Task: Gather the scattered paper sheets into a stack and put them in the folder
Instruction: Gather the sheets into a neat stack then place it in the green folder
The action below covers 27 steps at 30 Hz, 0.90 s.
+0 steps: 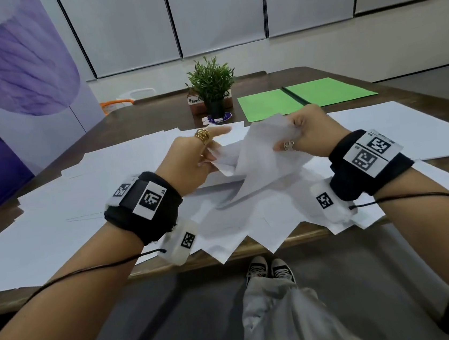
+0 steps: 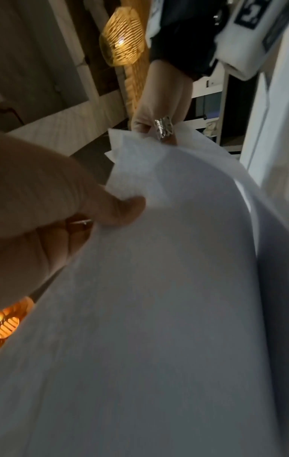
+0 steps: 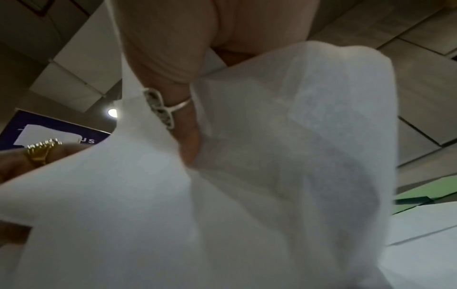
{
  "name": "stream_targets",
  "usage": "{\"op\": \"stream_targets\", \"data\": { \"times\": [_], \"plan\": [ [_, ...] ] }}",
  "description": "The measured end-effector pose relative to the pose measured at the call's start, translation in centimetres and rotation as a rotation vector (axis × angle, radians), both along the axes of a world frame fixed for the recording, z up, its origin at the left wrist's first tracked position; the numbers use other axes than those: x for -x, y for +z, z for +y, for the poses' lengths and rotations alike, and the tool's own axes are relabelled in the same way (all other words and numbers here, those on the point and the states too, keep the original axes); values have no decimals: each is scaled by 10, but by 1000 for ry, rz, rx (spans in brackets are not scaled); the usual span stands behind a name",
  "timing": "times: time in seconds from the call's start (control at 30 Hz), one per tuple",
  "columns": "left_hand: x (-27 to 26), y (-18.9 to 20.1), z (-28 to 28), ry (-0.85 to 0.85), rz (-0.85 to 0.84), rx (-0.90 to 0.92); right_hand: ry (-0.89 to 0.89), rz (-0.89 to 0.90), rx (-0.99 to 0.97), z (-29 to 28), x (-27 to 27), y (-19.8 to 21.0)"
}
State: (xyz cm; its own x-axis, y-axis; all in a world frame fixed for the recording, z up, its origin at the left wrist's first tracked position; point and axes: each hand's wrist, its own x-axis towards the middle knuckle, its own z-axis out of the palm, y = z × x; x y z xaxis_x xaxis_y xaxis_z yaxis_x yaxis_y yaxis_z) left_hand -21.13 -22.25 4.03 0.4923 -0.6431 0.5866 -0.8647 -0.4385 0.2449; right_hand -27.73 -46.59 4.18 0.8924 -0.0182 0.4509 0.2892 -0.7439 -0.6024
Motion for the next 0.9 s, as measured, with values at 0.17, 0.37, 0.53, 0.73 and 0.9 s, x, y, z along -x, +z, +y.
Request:
{"op": "stream_targets", "data": {
  "times": [0.17,0.37,0.53,0.73,0.9],
  "plan": [
    [5,-1,3,111,73,-118,-15,-60,25,-5,-2,-7],
    [23,-15,10,208,332,-239,-23,-110,171,2,7,-23],
    [52,-33,8,274,312,-93,-9,-227,165,5,22,-30],
    [70,-61,1,485,23,-223,96,-170,45,19,42,-57],
    [53,-45,9,428,-340,-194,32,-37,-74,6,37,-41]
  ]
}}
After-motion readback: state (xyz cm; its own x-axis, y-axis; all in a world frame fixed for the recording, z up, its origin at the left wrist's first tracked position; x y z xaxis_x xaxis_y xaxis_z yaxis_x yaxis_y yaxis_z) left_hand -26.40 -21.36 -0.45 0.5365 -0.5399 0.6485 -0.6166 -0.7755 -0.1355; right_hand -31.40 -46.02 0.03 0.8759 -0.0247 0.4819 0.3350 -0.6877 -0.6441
